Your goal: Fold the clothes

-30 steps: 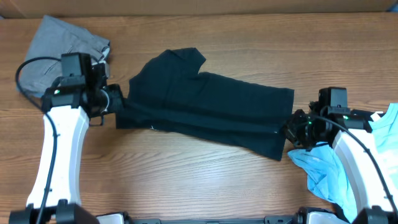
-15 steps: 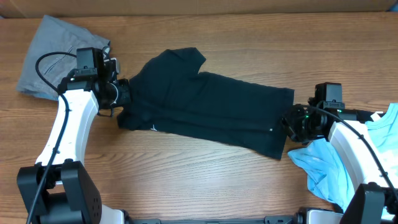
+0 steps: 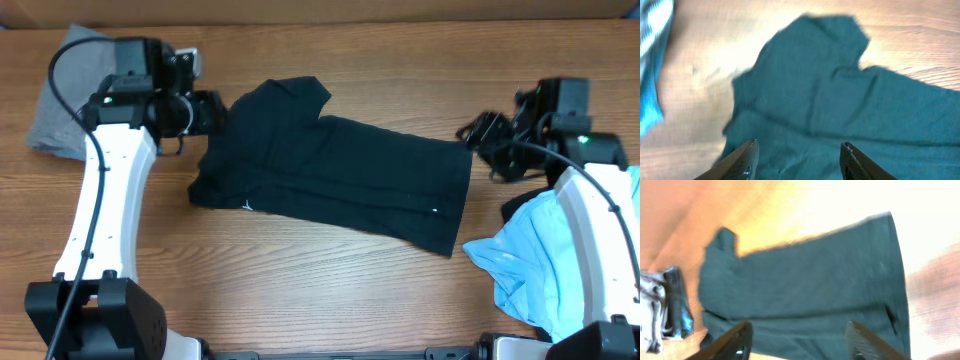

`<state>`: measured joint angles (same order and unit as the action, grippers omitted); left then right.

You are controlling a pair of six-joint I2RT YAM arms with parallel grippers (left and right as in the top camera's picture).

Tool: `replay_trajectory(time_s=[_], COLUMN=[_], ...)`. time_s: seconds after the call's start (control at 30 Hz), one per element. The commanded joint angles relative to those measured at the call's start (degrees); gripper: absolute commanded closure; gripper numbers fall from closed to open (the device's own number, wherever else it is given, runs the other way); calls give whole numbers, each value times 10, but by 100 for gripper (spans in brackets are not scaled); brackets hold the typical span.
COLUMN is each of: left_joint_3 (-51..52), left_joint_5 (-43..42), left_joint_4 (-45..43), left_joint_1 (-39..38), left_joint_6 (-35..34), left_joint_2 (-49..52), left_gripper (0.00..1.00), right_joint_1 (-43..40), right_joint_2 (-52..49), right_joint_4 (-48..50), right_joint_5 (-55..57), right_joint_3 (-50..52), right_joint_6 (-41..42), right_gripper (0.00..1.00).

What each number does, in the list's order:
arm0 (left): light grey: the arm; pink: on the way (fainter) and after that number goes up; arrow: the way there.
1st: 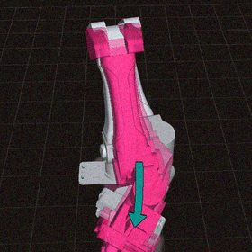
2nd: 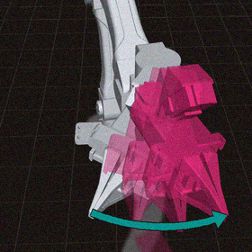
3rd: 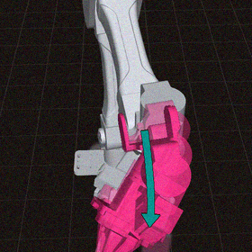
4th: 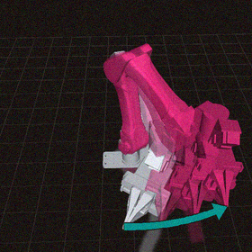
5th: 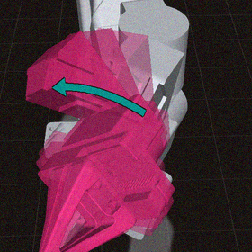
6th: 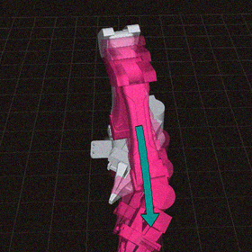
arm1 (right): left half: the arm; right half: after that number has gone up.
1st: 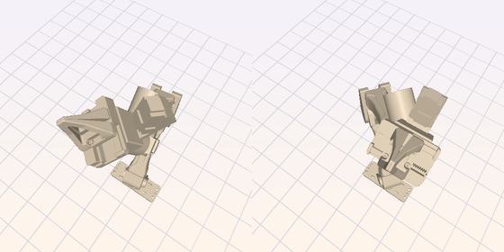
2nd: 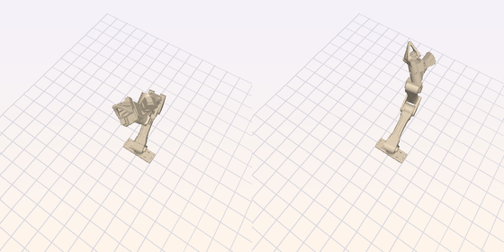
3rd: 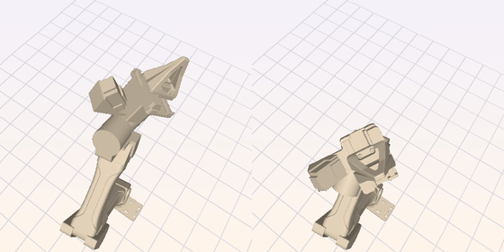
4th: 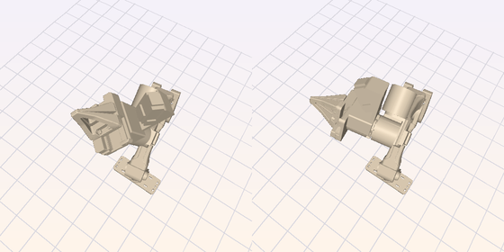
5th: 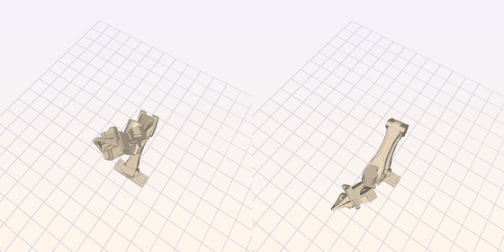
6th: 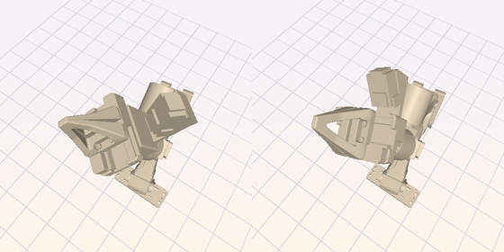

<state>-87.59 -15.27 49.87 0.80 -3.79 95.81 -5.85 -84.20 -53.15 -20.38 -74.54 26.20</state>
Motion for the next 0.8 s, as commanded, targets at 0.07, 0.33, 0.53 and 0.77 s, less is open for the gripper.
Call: replay_trajectory(time_s=[0.07,0.33,0.53,0.77], left_joint_3=[-59,-60,-60,-61], left_joint_5=[68,69,43,15], left_joint_4=[-6,69,41,-90], left_joint_1=[-82,-92,-96,-111], left_joint_6=[43,43,51,44], left_joint_2=[44,88,91,138], left_gripper=[40,39,35,35], right_joint_1=[3,3,3,3], right_joint_2=[-4,-66,-101,-115], right_joint_4=[-9,-191,-124,-50], right_joint_5=[12,38,26,-3], right_joint_3=[-68,-39,30,37], right_joint_6=[-4,-36,-37,-16], right_gripper=[35,29,29,29])
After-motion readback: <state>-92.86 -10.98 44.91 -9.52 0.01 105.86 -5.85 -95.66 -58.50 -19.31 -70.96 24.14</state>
